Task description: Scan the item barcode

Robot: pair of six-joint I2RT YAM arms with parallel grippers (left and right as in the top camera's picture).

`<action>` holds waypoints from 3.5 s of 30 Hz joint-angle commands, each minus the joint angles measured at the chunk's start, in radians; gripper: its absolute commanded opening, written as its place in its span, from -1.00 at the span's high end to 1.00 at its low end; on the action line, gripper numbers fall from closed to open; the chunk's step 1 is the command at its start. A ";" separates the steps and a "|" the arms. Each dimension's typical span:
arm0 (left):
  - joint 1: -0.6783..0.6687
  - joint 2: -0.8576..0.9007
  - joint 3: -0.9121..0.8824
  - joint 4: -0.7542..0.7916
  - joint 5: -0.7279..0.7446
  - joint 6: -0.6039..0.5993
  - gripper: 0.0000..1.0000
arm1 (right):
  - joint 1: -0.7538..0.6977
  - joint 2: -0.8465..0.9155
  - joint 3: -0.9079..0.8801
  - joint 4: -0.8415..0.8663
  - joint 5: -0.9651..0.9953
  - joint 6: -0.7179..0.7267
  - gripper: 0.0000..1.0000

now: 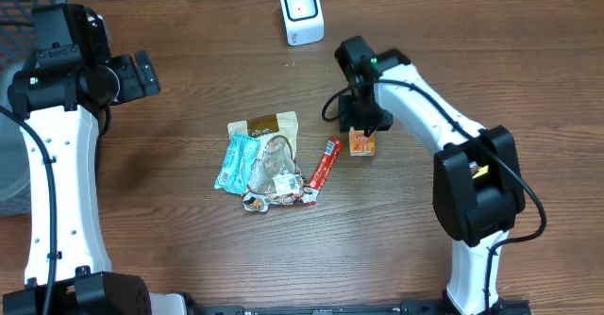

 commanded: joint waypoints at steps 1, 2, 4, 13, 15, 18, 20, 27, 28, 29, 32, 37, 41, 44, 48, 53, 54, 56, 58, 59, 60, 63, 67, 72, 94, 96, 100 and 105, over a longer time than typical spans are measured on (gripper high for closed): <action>-0.007 0.006 0.011 0.002 0.008 -0.013 -0.99 | -0.003 -0.001 0.045 -0.057 -0.006 0.005 -0.09; -0.007 0.006 0.011 0.002 0.008 -0.013 -1.00 | -0.003 0.000 0.042 -0.082 -0.006 0.015 -0.08; -0.007 0.006 0.011 0.002 0.008 -0.013 -1.00 | -0.003 0.000 0.026 -0.114 -0.006 0.032 -0.08; -0.007 0.006 0.011 0.002 0.008 -0.013 -1.00 | -0.002 0.000 -0.061 -0.101 -0.031 0.058 -0.06; -0.007 0.006 0.011 0.002 0.008 -0.013 -0.99 | -0.002 0.000 -0.075 -0.082 -0.044 0.058 -0.06; -0.007 0.006 0.011 0.002 0.008 -0.013 -1.00 | -0.002 0.000 -0.094 -0.054 -0.043 0.058 -0.06; -0.007 0.006 0.011 0.002 0.008 -0.013 -1.00 | -0.002 0.000 -0.110 -0.032 -0.043 0.058 -0.04; -0.007 0.006 0.011 0.002 0.008 -0.013 -0.99 | -0.003 0.000 -0.132 -0.012 -0.043 0.058 -0.04; -0.007 0.006 0.011 0.002 0.008 -0.013 -0.99 | -0.003 0.000 -0.132 -0.012 -0.043 0.058 -0.04; -0.007 0.006 0.011 0.002 0.008 -0.013 -1.00 | -0.003 0.000 -0.132 -0.012 -0.043 0.058 -0.04; -0.007 0.006 0.011 0.002 0.008 -0.013 -1.00 | -0.003 0.000 -0.131 -0.011 -0.043 0.056 -0.05; -0.007 0.006 0.011 0.002 0.008 -0.013 -1.00 | -0.016 0.000 -0.040 -0.079 -0.043 0.049 -0.10; -0.007 0.006 0.011 0.002 0.008 -0.013 -0.99 | -0.043 0.000 0.058 -0.168 -0.043 0.042 -0.16; -0.007 0.006 0.011 0.002 0.008 -0.013 -0.99 | -0.064 0.000 0.076 -0.198 -0.043 0.042 -0.34; -0.007 0.006 0.011 0.002 0.008 -0.013 -1.00 | -0.090 0.000 0.055 -0.212 -0.043 0.042 -0.31; -0.007 0.006 0.011 0.002 0.008 -0.013 -1.00 | -0.108 0.000 -0.001 -0.192 -0.053 0.022 0.00; -0.007 0.006 0.011 0.002 0.008 -0.013 -0.99 | -0.108 0.000 -0.013 -0.180 -0.073 -0.004 0.02; -0.007 0.006 0.011 0.002 0.008 -0.013 -0.99 | -0.109 0.000 -0.023 -0.169 -0.121 -0.065 0.05; -0.007 0.006 0.011 0.002 0.008 -0.013 -1.00 | -0.115 0.000 -0.024 -0.165 -0.158 -0.116 0.12; -0.006 0.006 0.011 0.002 0.008 -0.013 -1.00 | -0.121 0.000 -0.024 -0.162 -0.161 -0.117 0.13; -0.007 0.006 0.011 0.002 0.008 -0.013 -1.00 | -0.129 0.000 -0.024 -0.159 -0.161 -0.117 0.13; -0.007 0.006 0.011 0.002 0.008 -0.013 -1.00 | -0.163 0.000 -0.024 -0.142 -0.201 -0.122 0.17; -0.007 0.006 0.011 0.002 0.008 -0.013 -0.99 | -0.217 0.000 -0.026 -0.136 -0.349 -0.235 0.21; -0.007 0.006 0.011 0.002 0.008 -0.013 -0.99 | -0.268 0.000 -0.061 -0.102 -0.443 -0.274 0.25; -0.007 0.007 0.011 0.002 0.008 -0.013 -1.00 | -0.262 0.000 -0.219 0.110 -0.506 -0.270 0.36; -0.007 0.007 0.011 0.002 0.008 -0.013 -1.00 | -0.263 0.000 -0.219 0.112 -0.507 -0.270 0.36; -0.006 0.007 0.011 0.002 0.008 -0.013 -1.00 | -0.274 0.000 -0.219 0.111 -0.508 -0.270 0.35; -0.007 0.007 0.011 0.002 0.008 -0.013 -1.00 | -0.275 0.000 -0.219 0.111 -0.507 -0.270 0.33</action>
